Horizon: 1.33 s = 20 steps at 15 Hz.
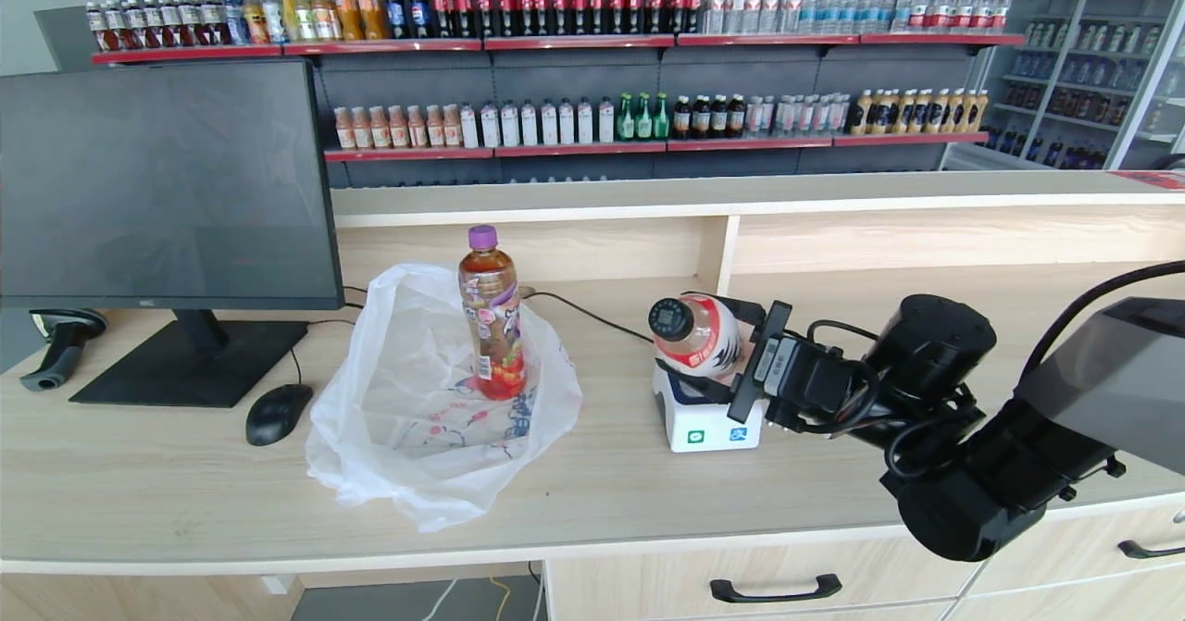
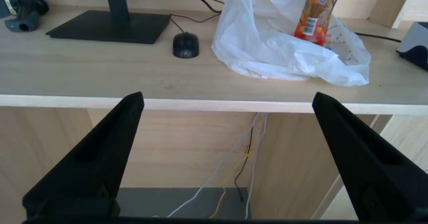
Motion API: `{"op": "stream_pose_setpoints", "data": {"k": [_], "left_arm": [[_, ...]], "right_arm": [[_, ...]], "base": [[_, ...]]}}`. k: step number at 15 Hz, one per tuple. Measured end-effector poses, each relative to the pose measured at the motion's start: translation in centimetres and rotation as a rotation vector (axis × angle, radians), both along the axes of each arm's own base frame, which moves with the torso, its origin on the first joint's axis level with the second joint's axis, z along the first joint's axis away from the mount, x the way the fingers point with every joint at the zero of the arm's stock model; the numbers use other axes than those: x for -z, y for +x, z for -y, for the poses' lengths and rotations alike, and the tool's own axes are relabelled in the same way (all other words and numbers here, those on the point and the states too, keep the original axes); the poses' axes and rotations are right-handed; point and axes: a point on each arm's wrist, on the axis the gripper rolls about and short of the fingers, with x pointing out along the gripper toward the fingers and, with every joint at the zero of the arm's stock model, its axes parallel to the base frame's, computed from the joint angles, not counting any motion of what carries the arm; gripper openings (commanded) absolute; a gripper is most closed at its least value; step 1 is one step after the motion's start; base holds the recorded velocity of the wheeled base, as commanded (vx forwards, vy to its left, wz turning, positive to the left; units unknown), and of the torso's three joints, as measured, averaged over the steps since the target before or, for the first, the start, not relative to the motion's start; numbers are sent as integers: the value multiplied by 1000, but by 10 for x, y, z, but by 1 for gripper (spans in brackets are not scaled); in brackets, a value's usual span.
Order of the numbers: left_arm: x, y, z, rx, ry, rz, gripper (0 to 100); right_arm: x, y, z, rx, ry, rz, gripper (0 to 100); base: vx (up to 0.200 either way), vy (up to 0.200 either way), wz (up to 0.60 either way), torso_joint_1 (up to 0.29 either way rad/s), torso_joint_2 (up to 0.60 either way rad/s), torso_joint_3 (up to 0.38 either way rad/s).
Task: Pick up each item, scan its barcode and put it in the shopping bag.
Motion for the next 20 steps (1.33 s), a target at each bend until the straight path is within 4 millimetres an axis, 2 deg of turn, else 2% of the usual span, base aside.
{"op": "stream_pose_setpoints", "data": {"k": [5,9,14,17,20], "left_arm": [[0,0,0,0,-3,-1,100],[1,0,0,0,-19,-7,100],[1,0,0,0,-23,-9,100],[1,0,0,0,-23,-9,100],[1,0,0,1,-25,-9,100]], "right_arm": [[-21,-11,5,38,64,-12,0],[-44,-43,1,132,181,-73,0],[-71,-88,-2,300,486,-253,0],[-82,-98,4,343,687,-357,0],[-83,-102,5,328,837,-470,0]], "base": [[0,0,0,0,0,0],[0,0,0,0,0,0],[0,0,0,0,0,0],[0,0,0,0,0,0],[0,0,0,0,0,0]]}}
